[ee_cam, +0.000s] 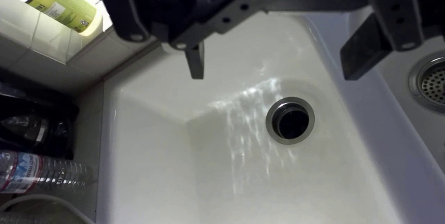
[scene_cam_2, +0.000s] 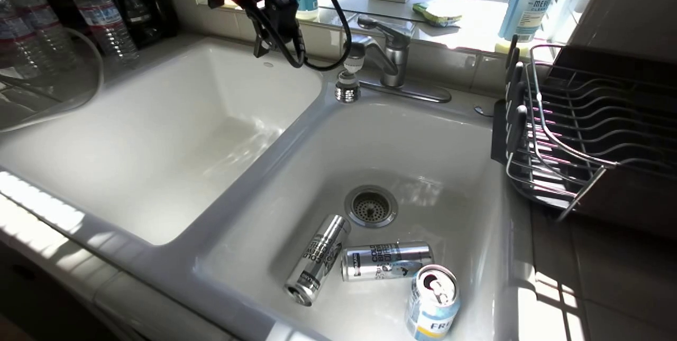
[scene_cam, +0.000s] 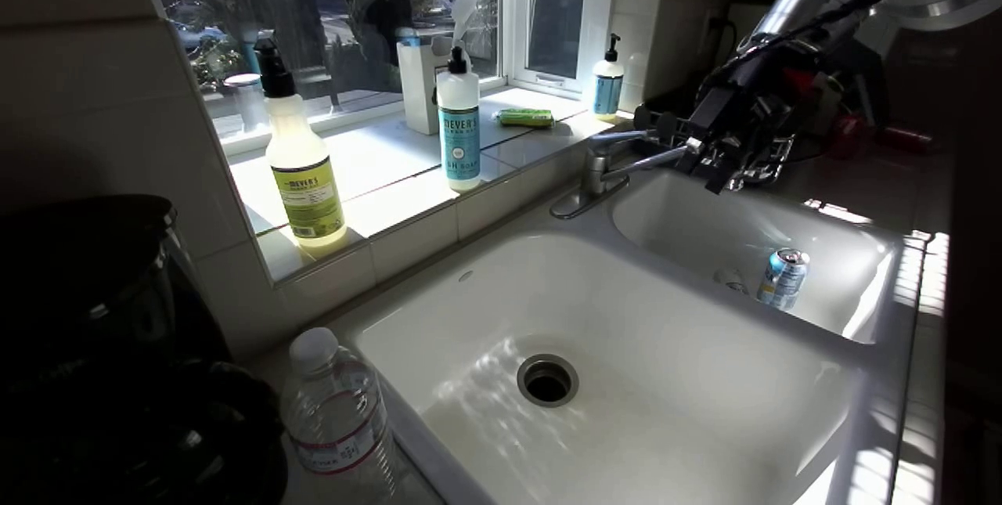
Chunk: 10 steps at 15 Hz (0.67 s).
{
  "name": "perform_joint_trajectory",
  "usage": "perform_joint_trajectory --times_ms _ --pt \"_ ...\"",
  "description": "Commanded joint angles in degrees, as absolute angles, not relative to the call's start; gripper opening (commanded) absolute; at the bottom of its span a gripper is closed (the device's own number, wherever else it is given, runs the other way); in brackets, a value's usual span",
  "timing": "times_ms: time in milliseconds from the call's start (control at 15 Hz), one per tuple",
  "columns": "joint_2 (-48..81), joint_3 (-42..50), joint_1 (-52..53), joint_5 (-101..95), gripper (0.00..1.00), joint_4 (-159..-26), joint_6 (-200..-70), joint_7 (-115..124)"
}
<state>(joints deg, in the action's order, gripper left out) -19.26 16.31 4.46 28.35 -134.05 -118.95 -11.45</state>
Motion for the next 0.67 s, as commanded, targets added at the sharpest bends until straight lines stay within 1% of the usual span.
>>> perform_joint_trajectory --times_ms 0,600 --pt "-17.47 13.12 1.67 29.28 1.00 -132.37 -117.98 -10.45" --pt "-16.45 11.95 0.36 29.06 1.00 -131.37 -117.98 -10.33"
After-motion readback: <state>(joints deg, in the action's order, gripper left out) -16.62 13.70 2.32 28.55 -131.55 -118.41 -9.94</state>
